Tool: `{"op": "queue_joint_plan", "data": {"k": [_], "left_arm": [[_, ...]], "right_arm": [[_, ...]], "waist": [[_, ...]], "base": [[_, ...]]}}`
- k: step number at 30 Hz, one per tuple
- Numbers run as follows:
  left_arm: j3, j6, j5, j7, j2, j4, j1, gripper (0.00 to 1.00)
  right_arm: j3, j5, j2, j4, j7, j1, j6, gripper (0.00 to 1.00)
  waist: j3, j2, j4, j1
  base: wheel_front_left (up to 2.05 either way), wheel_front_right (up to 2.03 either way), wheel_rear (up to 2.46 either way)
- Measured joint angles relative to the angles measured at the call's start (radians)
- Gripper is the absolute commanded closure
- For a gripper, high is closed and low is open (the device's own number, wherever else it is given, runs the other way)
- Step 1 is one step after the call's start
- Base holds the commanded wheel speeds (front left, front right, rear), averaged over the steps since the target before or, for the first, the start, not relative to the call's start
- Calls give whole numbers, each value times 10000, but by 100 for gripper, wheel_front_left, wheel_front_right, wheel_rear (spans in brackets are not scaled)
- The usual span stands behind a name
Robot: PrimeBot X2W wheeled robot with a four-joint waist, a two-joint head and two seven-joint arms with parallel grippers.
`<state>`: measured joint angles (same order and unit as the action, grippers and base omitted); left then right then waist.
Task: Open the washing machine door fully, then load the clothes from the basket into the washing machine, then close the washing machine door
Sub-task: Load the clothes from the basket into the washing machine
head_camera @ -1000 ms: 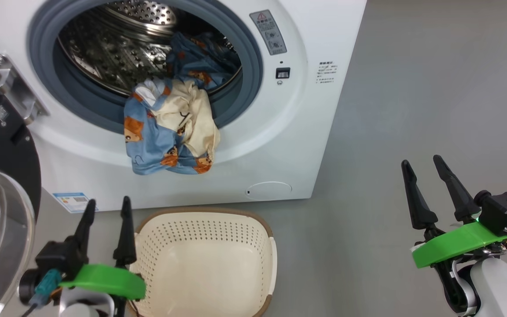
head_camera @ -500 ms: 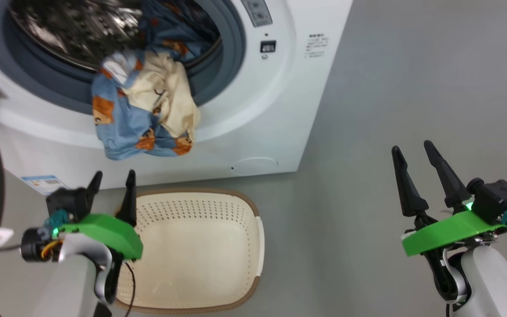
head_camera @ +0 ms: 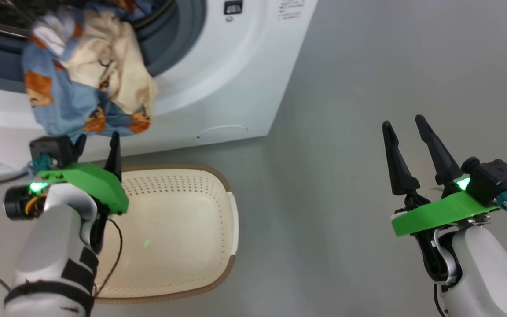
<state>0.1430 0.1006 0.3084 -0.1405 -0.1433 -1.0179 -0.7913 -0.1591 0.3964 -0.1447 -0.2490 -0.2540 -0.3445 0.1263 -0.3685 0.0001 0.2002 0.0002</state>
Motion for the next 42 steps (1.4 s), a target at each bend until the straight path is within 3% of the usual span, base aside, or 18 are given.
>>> {"op": "queue_joint_plan", "data": {"k": [13, 23, 28, 31, 42], "left_arm": [[-512, -326, 431, -105, -685, -1856, -2162, 0], [-537, -581, 570, 171, -938, -2449, -3039, 0], [-819, -577, 940, -174, -918, -2512, -3390, 0], [-863, -570, 1001, -268, -899, -2545, -3418, 100], [-247, -56, 828, -598, -594, -2704, -3154, 100]], "right_arm": [[36, -171, 454, 251, 0, -401, 0, 0], [44, -182, 612, 322, 0, -690, 0, 0], [36, -198, 650, 316, 0, -807, 0, 0], [36, -198, 652, 309, 0, -807, 0, 0], [42, -209, 646, 207, 0, -805, 0, 0]], "waist": [[-1323, 0, 754, 0], [-2023, 0, 1032, -1], [-2100, 0, 1084, -1], [-2077, 0, 1082, -1], [-1656, 0, 924, -2]], "base": [[0, 0, 0], [0, 0, 0], [0, 0, 0], [0, 0, 0], [0, 0, 0]]}}
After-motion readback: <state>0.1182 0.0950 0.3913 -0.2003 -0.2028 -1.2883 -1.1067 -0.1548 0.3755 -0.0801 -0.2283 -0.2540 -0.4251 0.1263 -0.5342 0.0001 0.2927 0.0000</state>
